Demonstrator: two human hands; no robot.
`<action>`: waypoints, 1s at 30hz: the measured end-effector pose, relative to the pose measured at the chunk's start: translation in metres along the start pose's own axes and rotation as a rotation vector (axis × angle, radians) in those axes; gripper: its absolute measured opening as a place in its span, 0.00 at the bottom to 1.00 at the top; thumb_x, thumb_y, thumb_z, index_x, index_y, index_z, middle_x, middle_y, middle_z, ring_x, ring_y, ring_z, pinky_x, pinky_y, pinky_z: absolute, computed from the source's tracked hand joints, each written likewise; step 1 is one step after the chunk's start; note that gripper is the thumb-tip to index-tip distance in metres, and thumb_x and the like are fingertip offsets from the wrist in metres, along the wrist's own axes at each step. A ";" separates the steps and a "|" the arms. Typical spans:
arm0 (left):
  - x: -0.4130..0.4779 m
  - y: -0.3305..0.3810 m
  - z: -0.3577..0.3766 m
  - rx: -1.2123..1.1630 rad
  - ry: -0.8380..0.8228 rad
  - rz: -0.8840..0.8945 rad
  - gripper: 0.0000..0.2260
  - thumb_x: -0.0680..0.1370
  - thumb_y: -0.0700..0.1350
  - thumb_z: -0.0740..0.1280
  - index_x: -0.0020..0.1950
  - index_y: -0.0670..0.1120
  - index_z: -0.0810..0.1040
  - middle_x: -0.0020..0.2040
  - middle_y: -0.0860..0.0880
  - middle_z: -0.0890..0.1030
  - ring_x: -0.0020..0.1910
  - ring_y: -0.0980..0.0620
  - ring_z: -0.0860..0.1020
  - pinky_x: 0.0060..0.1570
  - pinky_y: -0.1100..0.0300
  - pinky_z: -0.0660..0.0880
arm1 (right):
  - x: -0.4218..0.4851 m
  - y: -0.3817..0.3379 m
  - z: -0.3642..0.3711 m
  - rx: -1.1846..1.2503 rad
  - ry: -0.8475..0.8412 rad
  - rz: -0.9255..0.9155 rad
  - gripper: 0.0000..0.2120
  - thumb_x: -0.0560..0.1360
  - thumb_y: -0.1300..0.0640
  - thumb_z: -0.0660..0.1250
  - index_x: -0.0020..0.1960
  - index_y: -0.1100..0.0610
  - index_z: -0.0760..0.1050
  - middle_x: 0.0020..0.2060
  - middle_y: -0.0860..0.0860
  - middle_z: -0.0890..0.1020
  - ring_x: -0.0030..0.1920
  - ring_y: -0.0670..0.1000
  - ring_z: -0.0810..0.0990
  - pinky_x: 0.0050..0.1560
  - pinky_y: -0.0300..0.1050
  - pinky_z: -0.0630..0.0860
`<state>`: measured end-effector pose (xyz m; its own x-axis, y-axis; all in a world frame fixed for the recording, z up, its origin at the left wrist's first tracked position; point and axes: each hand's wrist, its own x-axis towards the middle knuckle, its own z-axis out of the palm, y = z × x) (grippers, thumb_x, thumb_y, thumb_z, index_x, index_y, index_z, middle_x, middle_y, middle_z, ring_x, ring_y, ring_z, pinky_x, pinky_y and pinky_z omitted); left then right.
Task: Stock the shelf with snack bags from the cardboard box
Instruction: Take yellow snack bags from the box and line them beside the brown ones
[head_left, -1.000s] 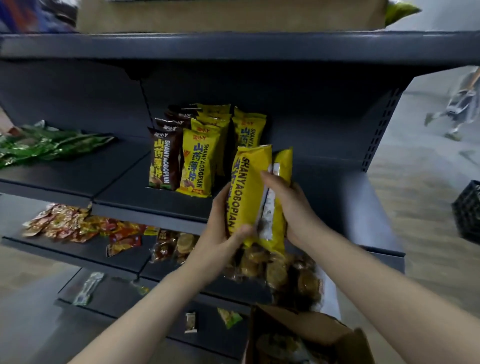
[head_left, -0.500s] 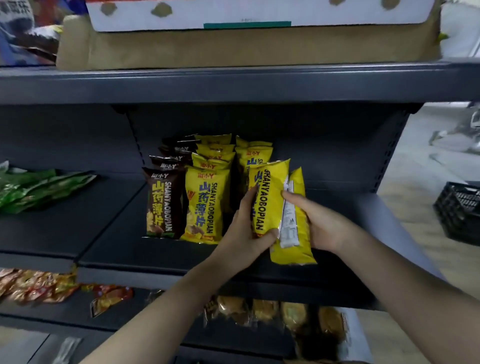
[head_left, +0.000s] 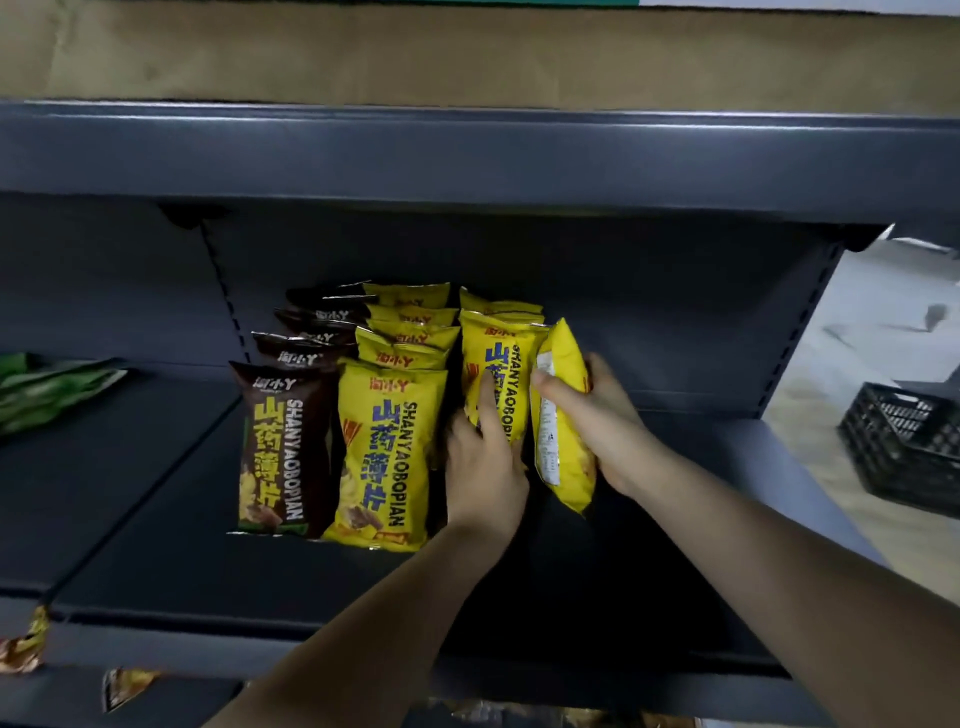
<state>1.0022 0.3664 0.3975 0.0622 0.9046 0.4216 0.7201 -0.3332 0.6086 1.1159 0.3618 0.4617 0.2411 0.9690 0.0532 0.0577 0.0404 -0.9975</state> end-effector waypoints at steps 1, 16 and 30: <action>0.003 0.000 0.003 0.021 0.011 -0.014 0.35 0.78 0.45 0.61 0.77 0.51 0.42 0.66 0.40 0.64 0.64 0.40 0.66 0.64 0.48 0.65 | 0.003 0.002 0.003 -0.023 0.013 -0.030 0.23 0.74 0.54 0.71 0.66 0.52 0.68 0.55 0.49 0.81 0.49 0.43 0.81 0.39 0.33 0.77; 0.011 -0.005 0.018 0.078 -0.139 -0.198 0.46 0.76 0.44 0.66 0.74 0.49 0.29 0.71 0.43 0.57 0.72 0.43 0.59 0.67 0.53 0.63 | 0.039 0.024 0.026 -0.394 0.198 -0.240 0.42 0.67 0.44 0.75 0.73 0.48 0.57 0.64 0.53 0.74 0.63 0.54 0.75 0.61 0.54 0.76; 0.006 0.010 -0.012 -0.016 -0.189 -0.220 0.36 0.78 0.47 0.65 0.76 0.40 0.45 0.71 0.38 0.60 0.71 0.40 0.61 0.69 0.52 0.59 | 0.021 0.012 0.007 -0.400 0.276 -0.263 0.38 0.70 0.43 0.72 0.73 0.50 0.57 0.66 0.52 0.73 0.63 0.54 0.74 0.59 0.51 0.75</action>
<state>1.0016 0.3647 0.4143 0.0349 0.9886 0.1465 0.7194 -0.1266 0.6830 1.1151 0.3848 0.4501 0.4110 0.8366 0.3622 0.5012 0.1245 -0.8563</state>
